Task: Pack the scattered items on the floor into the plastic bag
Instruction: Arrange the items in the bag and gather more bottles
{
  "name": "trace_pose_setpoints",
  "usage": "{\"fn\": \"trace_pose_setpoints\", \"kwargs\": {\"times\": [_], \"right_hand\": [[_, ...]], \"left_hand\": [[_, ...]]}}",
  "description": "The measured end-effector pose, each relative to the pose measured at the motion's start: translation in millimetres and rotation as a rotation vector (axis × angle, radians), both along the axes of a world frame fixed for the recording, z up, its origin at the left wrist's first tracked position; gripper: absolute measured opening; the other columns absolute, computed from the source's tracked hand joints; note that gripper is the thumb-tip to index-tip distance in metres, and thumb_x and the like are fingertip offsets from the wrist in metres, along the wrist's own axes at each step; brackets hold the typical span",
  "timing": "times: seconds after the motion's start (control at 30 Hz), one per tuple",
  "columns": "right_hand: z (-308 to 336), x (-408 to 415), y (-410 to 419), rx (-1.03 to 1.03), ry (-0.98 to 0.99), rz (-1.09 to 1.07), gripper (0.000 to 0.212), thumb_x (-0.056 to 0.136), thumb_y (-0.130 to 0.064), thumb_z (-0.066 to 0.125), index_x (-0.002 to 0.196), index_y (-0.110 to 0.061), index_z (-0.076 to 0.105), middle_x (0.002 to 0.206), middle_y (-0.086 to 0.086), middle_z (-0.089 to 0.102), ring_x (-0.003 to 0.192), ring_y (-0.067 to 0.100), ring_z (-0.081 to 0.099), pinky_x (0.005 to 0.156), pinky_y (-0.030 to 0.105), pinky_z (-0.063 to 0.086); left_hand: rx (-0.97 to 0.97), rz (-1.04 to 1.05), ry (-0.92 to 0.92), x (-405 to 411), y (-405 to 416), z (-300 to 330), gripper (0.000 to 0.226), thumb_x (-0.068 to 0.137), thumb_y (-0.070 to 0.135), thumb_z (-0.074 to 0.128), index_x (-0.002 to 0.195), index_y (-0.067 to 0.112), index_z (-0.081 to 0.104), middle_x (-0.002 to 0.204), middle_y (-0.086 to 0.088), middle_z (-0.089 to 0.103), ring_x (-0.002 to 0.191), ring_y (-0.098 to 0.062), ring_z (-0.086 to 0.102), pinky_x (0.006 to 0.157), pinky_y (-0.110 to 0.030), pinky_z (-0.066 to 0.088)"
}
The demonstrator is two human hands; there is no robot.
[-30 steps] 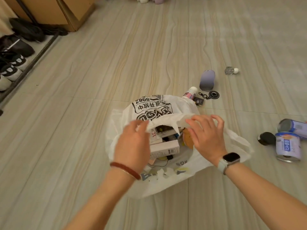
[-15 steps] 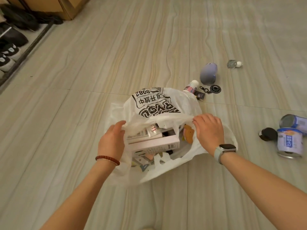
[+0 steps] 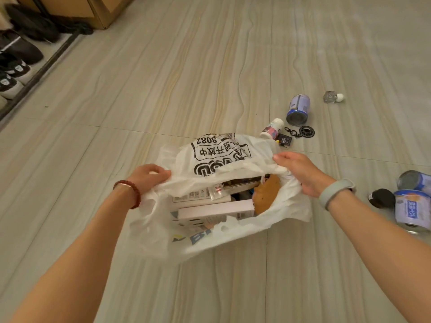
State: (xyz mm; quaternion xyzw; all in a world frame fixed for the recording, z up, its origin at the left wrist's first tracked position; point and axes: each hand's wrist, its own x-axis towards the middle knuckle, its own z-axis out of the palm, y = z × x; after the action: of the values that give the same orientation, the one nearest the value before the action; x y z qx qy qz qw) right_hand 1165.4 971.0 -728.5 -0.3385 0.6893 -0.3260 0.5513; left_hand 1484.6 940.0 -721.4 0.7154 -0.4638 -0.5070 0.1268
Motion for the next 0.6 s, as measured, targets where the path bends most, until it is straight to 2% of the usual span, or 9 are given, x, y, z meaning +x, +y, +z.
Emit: {"fn": "trace_pose_setpoints", "kwargs": {"times": [0.07,0.1,0.17,0.2,0.27,0.3,0.4,0.47,0.6], "right_hand": [[-3,8,-5,-0.010,0.184,-0.008,0.023,0.091,-0.021,0.053,0.099,0.000,0.059,0.117,0.024,0.058,0.101,0.031,0.056,0.096,0.042,0.042],[-5,13,-6,-0.048,0.295,-0.034,0.027,0.091,-0.021,0.052,0.101,0.004,0.057,0.111,0.024,0.059,0.095,0.030,0.055,0.089,0.038,0.042],[-9,19,-6,-0.125,0.454,-0.041,0.023,0.092,-0.024,0.050,0.092,-0.002,0.054,0.092,0.017,0.058,0.090,0.029,0.054,0.077,0.032,0.039],[-10,20,-5,-0.145,0.510,-0.019,0.021,0.092,-0.027,0.049,0.087,-0.006,0.051,0.086,0.011,0.055,0.089,0.029,0.055,0.074,0.031,0.037],[-14,20,-2,-0.179,0.602,0.001,0.022,0.093,-0.030,0.046,0.086,-0.009,0.048,0.082,0.006,0.054,0.083,0.028,0.054,0.070,0.031,0.036],[-14,20,0,-0.207,0.634,-0.016,0.024,0.094,-0.030,0.044,0.088,-0.008,0.049,0.082,0.006,0.055,0.080,0.027,0.053,0.069,0.031,0.037],[-14,25,13,-0.391,0.760,-0.057,0.025,0.094,-0.028,0.043,0.091,-0.005,0.052,0.088,0.011,0.059,0.081,0.027,0.053,0.073,0.035,0.038],[-18,24,27,-0.510,0.985,0.005,0.025,0.092,-0.028,0.043,0.090,-0.007,0.057,0.094,0.011,0.060,0.090,0.027,0.052,0.083,0.038,0.034],[-34,23,60,-0.594,1.337,0.154,0.031,0.084,-0.039,0.048,0.101,-0.017,0.062,0.107,0.009,0.060,0.100,0.020,0.042,0.089,0.039,0.023]], "left_hand": [[-0.162,-0.032,-0.306,-6,-8,2,0.012,0.083,0.022,0.062,0.090,0.014,0.057,0.105,-0.011,0.061,0.086,-0.026,0.057,0.075,-0.032,0.045],[-0.233,-0.083,-0.475,-10,-9,7,0.018,0.084,0.021,0.060,0.101,0.014,0.057,0.116,-0.012,0.056,0.099,-0.030,0.055,0.084,-0.037,0.043],[-0.438,-0.129,-0.725,-20,-2,23,0.029,0.086,0.016,0.057,0.114,0.013,0.054,0.128,-0.015,0.047,0.116,-0.035,0.044,0.096,-0.047,0.034],[-0.598,-0.114,-0.776,-27,6,34,0.030,0.086,0.013,0.057,0.115,0.012,0.055,0.127,-0.016,0.047,0.117,-0.037,0.042,0.095,-0.048,0.034],[-0.893,-0.138,-0.722,-45,31,45,0.026,0.085,0.009,0.057,0.110,0.006,0.059,0.117,-0.020,0.055,0.106,-0.039,0.050,0.085,-0.047,0.041],[-0.931,-0.213,-0.680,-54,46,45,0.025,0.086,0.012,0.056,0.110,0.006,0.059,0.114,-0.019,0.058,0.102,-0.038,0.053,0.081,-0.044,0.044],[-0.606,-0.425,-0.724,-68,80,19,0.042,0.090,0.035,0.046,0.129,0.018,0.043,0.130,-0.008,0.046,0.115,-0.028,0.044,0.087,-0.038,0.042],[-0.473,-0.402,-0.781,-64,88,-6,0.055,0.087,0.044,0.048,0.134,0.021,0.034,0.138,-0.009,0.038,0.122,-0.031,0.037,0.093,-0.043,0.037],[-0.492,-0.183,-0.650,-51,84,-38,0.063,0.080,0.041,0.061,0.133,0.015,0.039,0.138,-0.020,0.037,0.124,-0.041,0.032,0.090,-0.053,0.040]]}}
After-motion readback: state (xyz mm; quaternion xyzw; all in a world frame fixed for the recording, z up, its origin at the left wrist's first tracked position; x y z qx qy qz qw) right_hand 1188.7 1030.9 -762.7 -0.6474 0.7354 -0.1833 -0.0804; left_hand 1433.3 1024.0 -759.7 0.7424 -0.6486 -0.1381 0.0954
